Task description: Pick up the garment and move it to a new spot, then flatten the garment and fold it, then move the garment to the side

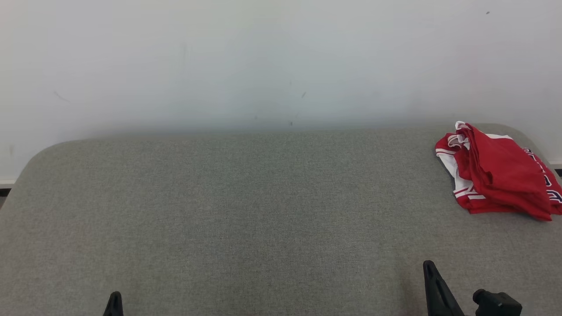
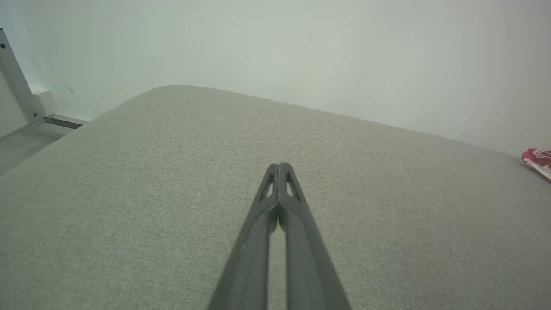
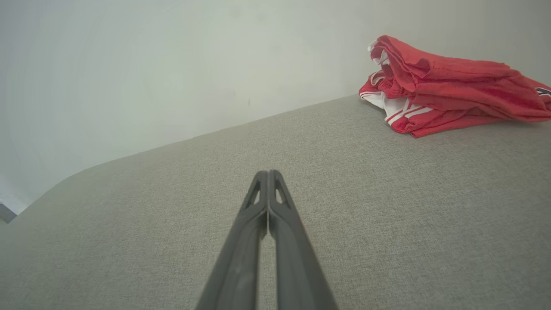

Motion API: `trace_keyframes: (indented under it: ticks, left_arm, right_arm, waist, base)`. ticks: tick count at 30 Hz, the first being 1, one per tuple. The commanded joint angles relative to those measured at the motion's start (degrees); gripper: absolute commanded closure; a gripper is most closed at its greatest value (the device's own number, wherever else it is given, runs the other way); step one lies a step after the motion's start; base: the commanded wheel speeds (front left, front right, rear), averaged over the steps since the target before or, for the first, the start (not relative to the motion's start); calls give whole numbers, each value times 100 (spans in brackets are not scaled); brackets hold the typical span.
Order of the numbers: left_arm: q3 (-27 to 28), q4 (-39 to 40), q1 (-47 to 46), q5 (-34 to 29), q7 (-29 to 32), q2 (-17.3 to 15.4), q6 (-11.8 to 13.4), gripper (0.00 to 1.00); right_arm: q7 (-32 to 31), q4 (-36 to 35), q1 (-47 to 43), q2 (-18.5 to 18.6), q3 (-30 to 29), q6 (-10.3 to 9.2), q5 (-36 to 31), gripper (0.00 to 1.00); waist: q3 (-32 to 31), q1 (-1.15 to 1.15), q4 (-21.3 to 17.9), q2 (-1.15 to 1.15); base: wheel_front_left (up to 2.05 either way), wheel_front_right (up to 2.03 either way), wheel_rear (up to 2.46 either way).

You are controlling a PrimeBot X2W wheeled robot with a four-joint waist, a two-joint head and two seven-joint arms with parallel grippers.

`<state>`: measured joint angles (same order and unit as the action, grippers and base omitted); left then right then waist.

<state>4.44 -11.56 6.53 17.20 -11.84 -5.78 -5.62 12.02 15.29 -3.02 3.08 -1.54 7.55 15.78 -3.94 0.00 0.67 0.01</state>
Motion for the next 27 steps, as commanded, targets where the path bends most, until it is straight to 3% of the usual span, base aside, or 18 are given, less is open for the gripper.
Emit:
trace_keyframes:
  ticks: [1, 27]
  left_arm:
    - [29, 81, -198, 309, 61, -12, -25, 100]
    - [70, 3, -550, 2650, 617, 86, -82, 100]
  right_arm:
    - [-58, -110, 170, 5, -30, 0, 328, 100]
    - [-628, -140, 417, -4, -171, -3, 2710, 100]
  waist:
    - [7, 0, -1, -1]
    - [96, 0, -16, -1]
  base:
    - [0, 0, 0]
    - [0, 0, 0]
